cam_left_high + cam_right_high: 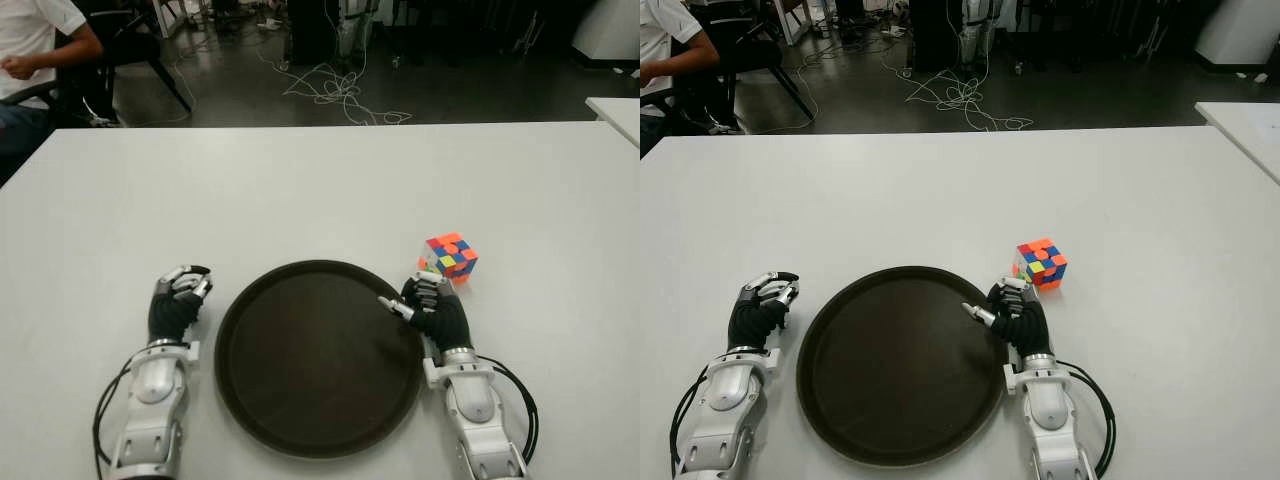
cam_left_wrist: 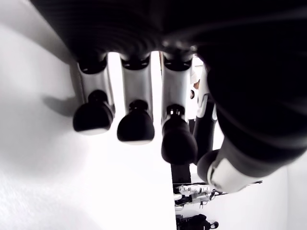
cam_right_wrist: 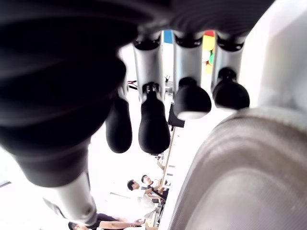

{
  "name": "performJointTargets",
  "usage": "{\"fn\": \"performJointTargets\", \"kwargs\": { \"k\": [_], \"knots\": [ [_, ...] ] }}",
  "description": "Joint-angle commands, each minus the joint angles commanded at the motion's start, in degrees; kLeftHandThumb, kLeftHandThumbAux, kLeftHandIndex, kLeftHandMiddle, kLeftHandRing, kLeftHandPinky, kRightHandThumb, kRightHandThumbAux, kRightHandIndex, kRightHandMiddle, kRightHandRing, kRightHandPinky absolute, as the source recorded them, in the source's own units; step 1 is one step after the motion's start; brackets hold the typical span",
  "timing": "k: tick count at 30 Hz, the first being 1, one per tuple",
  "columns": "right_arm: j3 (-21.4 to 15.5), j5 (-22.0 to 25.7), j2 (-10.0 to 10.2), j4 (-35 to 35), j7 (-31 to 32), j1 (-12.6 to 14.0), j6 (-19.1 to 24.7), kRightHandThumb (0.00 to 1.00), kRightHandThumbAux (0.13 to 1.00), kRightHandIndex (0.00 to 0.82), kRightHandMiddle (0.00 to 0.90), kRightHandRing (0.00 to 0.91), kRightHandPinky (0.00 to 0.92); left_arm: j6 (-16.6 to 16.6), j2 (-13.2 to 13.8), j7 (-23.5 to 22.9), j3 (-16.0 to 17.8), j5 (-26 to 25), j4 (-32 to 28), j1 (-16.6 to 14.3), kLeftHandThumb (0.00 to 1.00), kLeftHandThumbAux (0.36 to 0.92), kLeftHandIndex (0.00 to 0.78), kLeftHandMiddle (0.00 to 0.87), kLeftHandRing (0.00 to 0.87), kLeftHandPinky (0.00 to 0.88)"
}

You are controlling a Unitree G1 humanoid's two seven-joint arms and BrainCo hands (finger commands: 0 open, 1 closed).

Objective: Pick up the Rubik's Cube and put it in the plate

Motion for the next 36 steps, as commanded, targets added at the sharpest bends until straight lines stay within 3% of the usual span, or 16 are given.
{"fn": "performJointTargets", "kwargs": {
  "k": [15, 21, 29, 36],
  "knots": [
    [-1.35, -1.49, 0.29, 0.60, -3.03, -0.75, 0.71, 0.138, 0.804, 0.638, 0.790, 0.811, 0.802, -0.07, -0.14, 0.02, 0.03, -0.12, 0.17, -0.17, 0.709, 0.704, 0.444, 0.811, 0.821, 0.813],
    [-2.20, -1.94, 0.33, 0.91, -5.29, -1.39, -0.98, 0.172, 0.803, 0.651, 0.801, 0.822, 0.816, -0.22, 0.06, -0.30, 0.01, -0.20, 0.38, -0.33, 0.710, 0.704, 0.444, 0.812, 0.819, 0.808],
    [-4.57, -3.94, -0.56, 0.20, -11.11, -2.60, -7.92, 0.186, 0.786, 0.678, 0.822, 0.844, 0.845, -0.47, 0.31, -0.39, 0.03, -0.03, 1.03, -0.65, 0.710, 0.704, 0.444, 0.807, 0.815, 0.804],
    [-4.98, -4.77, -0.19, -0.75, -13.54, -2.56, -10.08, 0.186, 0.780, 0.692, 0.827, 0.852, 0.856, -0.46, 0.22, -0.35, 0.20, -0.17, 1.14, -0.86, 0.710, 0.704, 0.444, 0.812, 0.818, 0.810]
  ]
}}
